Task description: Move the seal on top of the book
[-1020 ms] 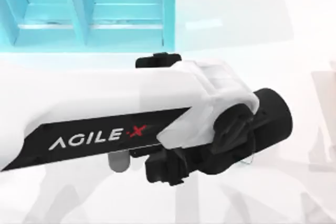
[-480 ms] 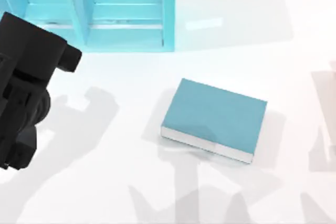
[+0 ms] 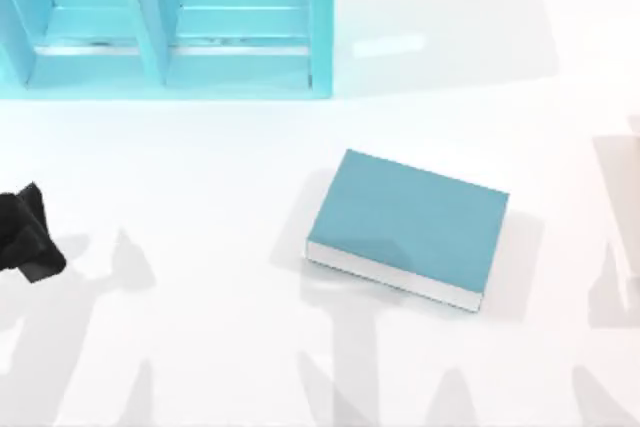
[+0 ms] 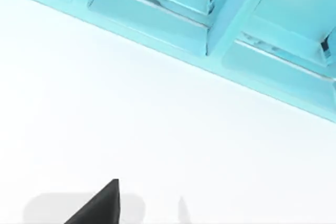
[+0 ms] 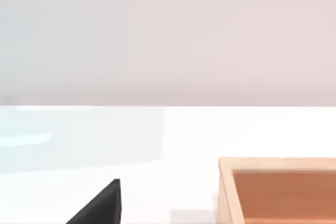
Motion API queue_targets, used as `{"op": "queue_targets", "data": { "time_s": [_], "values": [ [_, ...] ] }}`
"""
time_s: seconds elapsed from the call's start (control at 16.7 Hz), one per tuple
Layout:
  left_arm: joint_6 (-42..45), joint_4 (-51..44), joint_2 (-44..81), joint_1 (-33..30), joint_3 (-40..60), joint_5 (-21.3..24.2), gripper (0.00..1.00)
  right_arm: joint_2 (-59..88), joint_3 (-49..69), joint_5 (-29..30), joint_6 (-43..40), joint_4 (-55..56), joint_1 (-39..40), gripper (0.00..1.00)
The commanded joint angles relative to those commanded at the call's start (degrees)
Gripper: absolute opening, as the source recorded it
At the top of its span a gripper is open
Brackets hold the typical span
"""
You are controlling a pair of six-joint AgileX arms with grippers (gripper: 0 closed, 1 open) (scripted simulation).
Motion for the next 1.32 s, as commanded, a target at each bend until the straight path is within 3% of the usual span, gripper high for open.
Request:
{"op": "queue_targets", "data": {
  "time_s": [0.18, 0.42, 0.96, 1.32],
  "values": [
    [14.35, 7.82, -12.10, 5.54, -9.10, 3.80, 1.00, 0.00, 0.00, 0.00, 0.00, 0.00, 0.00, 1.00],
    [25.06, 14.40, -21.83, 9.54, -16.08, 6.24, 1.00, 0.00, 0.00, 0.00, 0.00, 0.00, 0.00, 1.00],
    [26.80, 15.53, -23.43, 10.14, -17.18, 6.55, 1.00, 0.38, 0.51, 0.03, -0.17, -0.42, -0.20, 1.00],
    [26.80, 15.53, -23.43, 10.14, -17.18, 6.55, 1.00, 13.99, 14.01, 0.10, -4.50, -13.06, -4.80, 1.00]
  ]
}}
